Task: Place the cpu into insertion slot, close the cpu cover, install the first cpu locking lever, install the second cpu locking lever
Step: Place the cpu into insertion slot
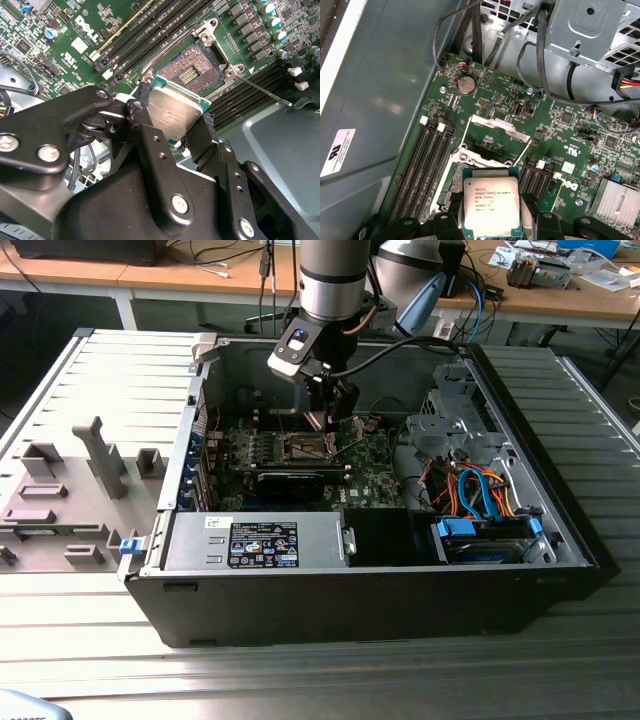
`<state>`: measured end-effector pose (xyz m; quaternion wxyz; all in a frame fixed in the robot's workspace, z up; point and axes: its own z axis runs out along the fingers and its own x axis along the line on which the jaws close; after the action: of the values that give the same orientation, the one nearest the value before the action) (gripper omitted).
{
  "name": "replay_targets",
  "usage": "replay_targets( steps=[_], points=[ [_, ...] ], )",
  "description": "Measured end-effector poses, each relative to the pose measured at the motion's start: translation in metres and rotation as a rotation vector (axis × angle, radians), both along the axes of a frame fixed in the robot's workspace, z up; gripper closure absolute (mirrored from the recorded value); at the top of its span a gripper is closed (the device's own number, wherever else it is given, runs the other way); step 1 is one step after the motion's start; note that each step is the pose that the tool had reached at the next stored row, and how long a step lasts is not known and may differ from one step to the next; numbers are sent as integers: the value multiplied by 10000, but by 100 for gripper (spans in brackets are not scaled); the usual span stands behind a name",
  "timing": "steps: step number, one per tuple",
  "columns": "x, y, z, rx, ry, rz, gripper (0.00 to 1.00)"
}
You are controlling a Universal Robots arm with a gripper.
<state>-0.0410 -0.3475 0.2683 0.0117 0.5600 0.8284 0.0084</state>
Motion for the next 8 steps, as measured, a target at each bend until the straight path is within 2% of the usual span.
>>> replay_targets(
  steps=[8],
  points=[
    [0, 0, -3, 0, 0, -38, 45]
  ],
)
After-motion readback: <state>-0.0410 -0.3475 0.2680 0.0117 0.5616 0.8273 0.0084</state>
